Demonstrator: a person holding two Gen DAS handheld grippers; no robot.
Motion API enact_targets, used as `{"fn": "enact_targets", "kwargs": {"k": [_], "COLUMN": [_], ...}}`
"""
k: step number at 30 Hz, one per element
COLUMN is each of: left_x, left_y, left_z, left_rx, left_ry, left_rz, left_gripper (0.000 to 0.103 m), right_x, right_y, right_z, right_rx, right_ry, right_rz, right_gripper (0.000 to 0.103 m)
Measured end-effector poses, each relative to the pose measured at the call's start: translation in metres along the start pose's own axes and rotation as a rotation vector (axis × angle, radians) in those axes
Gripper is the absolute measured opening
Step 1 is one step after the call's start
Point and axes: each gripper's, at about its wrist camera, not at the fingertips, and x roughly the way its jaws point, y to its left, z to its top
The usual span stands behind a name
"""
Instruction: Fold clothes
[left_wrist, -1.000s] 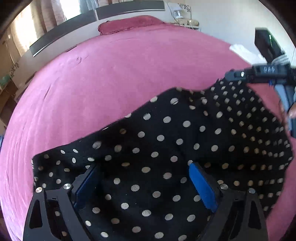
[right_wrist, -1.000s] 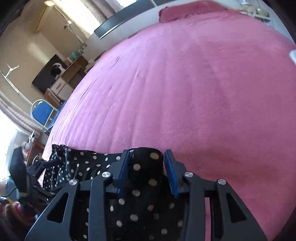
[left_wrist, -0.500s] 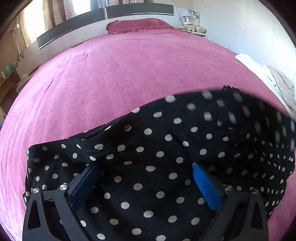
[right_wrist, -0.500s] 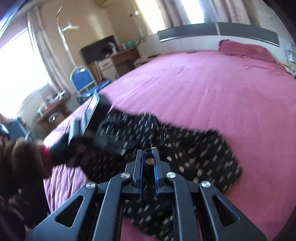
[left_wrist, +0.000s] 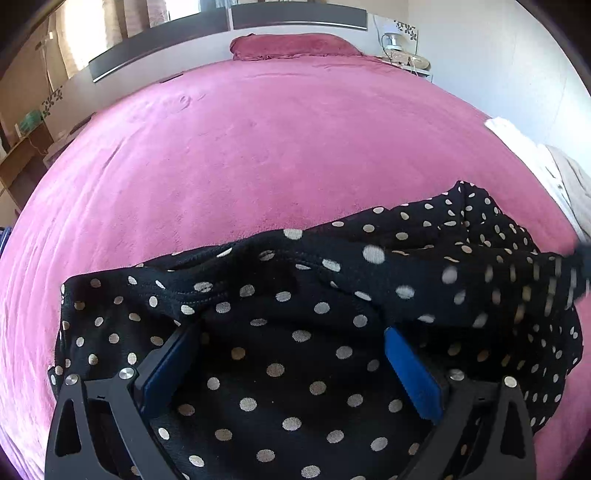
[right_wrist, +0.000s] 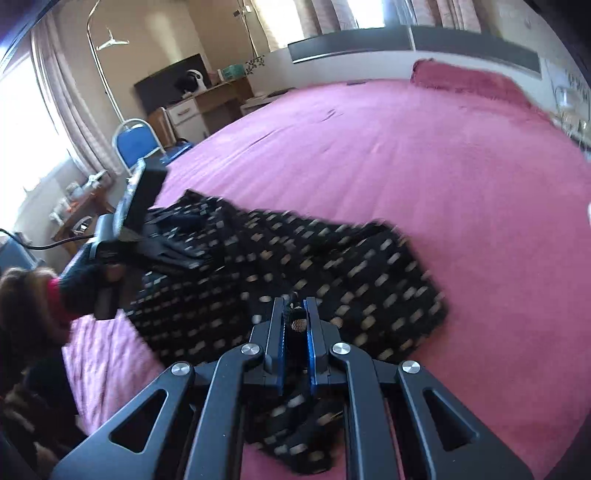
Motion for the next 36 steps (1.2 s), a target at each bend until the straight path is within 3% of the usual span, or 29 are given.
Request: {"fn": "enact_targets", "kwargs": {"k": [5, 7, 8, 9, 11, 13, 16, 20, 21, 22, 24, 27, 29, 32, 36], "left_x": [0.003, 0.007, 0.006, 0.004, -0.009, -0.023, -0.040, -0.013, -0.003, 0.001, -0.009, -0.045, -0.074, -0.092, -0.080], "left_y": [-0.002, -0.004, -0.003, -0.001, 0.006, 0.017, 0.044, 0.103, 0.119, 0.137, 0.150, 0.141, 0.124, 0.078, 0.003], "left_z": [0.010, 0.014, 0.013, 0.011, 0.006, 0.004, 0.007, 0.003, -0.002, -0.009, -0.016, -0.028, -0.041, -0.066, -0.089], "left_rx": [-0.017, -0.019, -0.021, -0.022, -0.019, -0.043, -0.084, -0.195, -0.240, -0.301, -0.330, -0.305, -0.270, -0.153, 0.026], "left_ry": [0.010, 0.014, 0.016, 0.017, 0.012, -0.019, -0.084, 0.004, 0.037, 0.039, 0.016, -0.079, -0.146, -0.151, -0.093], "left_rz": [0.005, 0.007, 0.004, 0.000, 0.000, 0.000, 0.055, 0.129, 0.122, 0.066, 0.057, 0.110, 0.117, 0.080, 0.051], "left_gripper": [0.103, 0.103, 0.103, 0.103, 0.101, 0.100, 0.100, 0.100, 0.102, 0.102, 0.102, 0.095, 0.095, 0.095, 0.095], "right_x": [0.012, 0.033, 0.041, 0.048, 0.039, 0.018, -0.002, 0.061, 0.068, 0.064, 0.058, 0.048, 0.021, -0.004, 0.007], "right_y": [-0.066, -0.090, -0.096, -0.101, -0.097, -0.078, -0.042, -0.029, -0.033, -0.038, -0.048, -0.064, -0.052, -0.004, 0.044], "right_z": [0.046, 0.049, 0.047, 0.046, 0.044, 0.043, 0.044, 0.041, 0.041, 0.042, 0.043, 0.046, 0.039, 0.000, -0.047], "right_rx": [0.085, 0.168, 0.200, 0.233, 0.268, 0.238, 0.162, 0.111, 0.130, 0.162, 0.225, 0.319, 0.303, 0.212, 0.156], "right_ry": [-0.045, 0.021, 0.049, 0.077, 0.025, -0.067, -0.162, 0.078, 0.101, 0.089, 0.063, 0.024, -0.028, -0.026, 0.036], "right_rz": [-0.127, -0.111, -0.107, -0.103, -0.068, -0.086, -0.021, 0.059, 0.053, 0.042, 0.018, -0.017, -0.026, 0.013, 0.004], "right_gripper": [0.013, 0.037, 0.060, 0.065, 0.066, 0.066, 0.066, 0.066, 0.066, 0.065, 0.065, 0.065, 0.067, 0.070, 0.070]}}
